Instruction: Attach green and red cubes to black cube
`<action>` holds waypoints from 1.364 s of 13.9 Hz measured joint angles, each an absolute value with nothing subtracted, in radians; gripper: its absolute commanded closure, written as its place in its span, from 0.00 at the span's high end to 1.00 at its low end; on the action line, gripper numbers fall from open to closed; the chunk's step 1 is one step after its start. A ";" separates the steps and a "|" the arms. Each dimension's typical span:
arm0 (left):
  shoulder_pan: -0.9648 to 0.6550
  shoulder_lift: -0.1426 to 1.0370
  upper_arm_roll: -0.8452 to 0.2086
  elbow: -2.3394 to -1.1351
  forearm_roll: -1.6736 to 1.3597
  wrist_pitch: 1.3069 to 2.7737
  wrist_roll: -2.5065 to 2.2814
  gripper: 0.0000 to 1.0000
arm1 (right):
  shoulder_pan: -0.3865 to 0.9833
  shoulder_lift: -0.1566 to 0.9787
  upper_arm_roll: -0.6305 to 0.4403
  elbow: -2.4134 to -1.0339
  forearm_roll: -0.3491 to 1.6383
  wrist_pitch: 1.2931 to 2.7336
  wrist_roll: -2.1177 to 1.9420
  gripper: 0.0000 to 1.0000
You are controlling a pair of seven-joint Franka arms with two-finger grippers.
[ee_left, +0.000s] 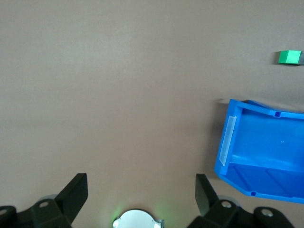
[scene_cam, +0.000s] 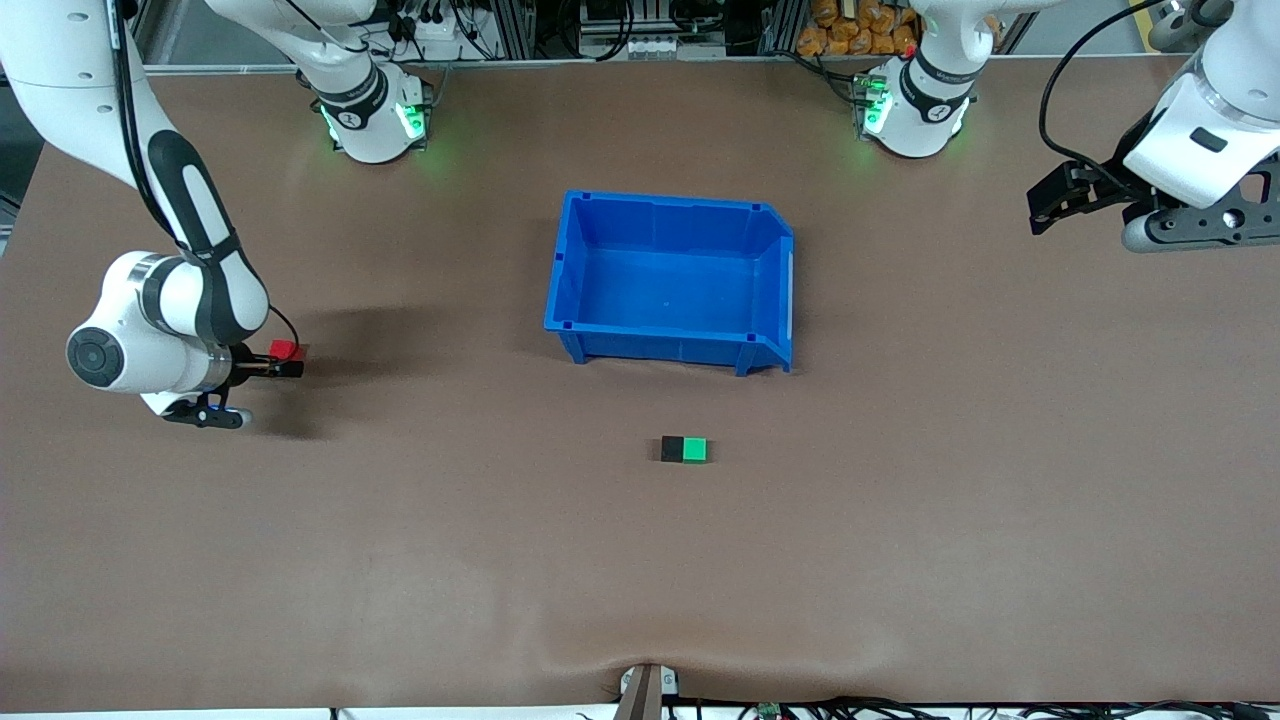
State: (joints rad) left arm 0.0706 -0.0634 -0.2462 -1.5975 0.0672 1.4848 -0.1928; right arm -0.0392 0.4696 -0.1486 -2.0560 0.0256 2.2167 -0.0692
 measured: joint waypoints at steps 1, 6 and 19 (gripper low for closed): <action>0.071 -0.063 -0.246 -1.596 0.067 1.481 -0.193 1.00 | -0.039 0.471 -0.149 -2.056 0.026 2.219 -0.069 0.77; 0.072 -0.063 -0.245 -1.596 0.067 1.469 -0.193 1.00 | -0.039 0.477 -0.149 -2.060 0.026 2.225 -0.068 0.65; 0.074 -0.012 -0.245 -1.566 0.067 1.484 -0.192 1.00 | -0.040 0.478 -0.150 -2.062 0.028 2.225 -0.067 0.52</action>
